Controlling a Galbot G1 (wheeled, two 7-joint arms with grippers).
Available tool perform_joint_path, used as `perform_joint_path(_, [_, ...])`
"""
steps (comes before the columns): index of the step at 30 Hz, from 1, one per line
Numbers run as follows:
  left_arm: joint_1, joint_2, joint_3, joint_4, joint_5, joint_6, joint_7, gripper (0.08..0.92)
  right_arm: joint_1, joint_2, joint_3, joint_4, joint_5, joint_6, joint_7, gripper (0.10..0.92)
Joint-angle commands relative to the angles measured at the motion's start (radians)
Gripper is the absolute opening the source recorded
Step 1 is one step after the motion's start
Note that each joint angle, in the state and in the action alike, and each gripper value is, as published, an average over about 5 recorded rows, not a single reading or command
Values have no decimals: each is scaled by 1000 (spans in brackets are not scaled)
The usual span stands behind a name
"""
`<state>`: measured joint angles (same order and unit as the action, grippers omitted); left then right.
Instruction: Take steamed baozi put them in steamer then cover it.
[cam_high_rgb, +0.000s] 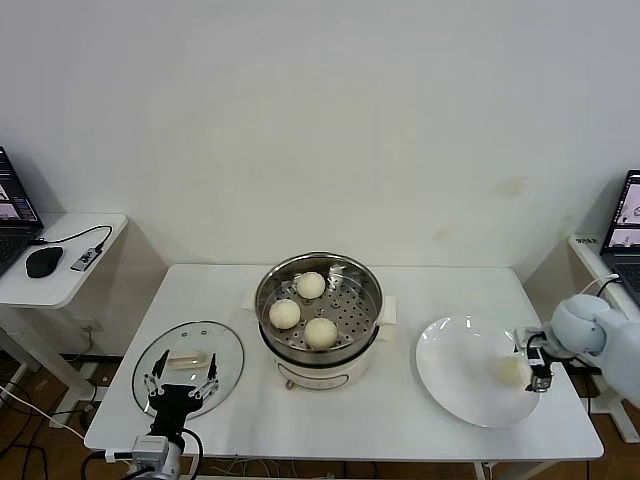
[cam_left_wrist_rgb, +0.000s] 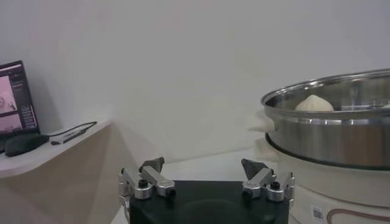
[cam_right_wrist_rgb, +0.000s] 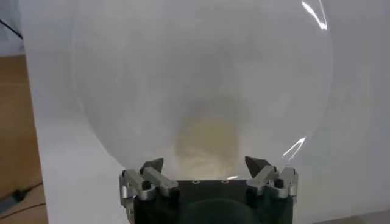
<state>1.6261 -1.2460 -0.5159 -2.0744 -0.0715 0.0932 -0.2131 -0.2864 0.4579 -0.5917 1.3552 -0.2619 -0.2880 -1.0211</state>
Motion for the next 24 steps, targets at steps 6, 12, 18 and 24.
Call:
perform_joint_path(6, [1, 0, -2, -2, 0, 0, 0, 823, -40, 47, 37, -49, -16, -11, 9, 802])
perform_joint_path(12, [1, -3, -1, -3, 1, 0, 0, 823, -34, 47, 35, -46, -9, -15, 9, 725])
perform_joint_path(18, [1, -2, -1, -5, 2, 0, -1, 823, 13, 35, -4, -17, 26, -21, 0, 635])
perform_joint_path(24, [-3, -4, 2, -4, 3, 0, 0, 823, 162, 4, -98, 40, 115, -44, -6, 590])
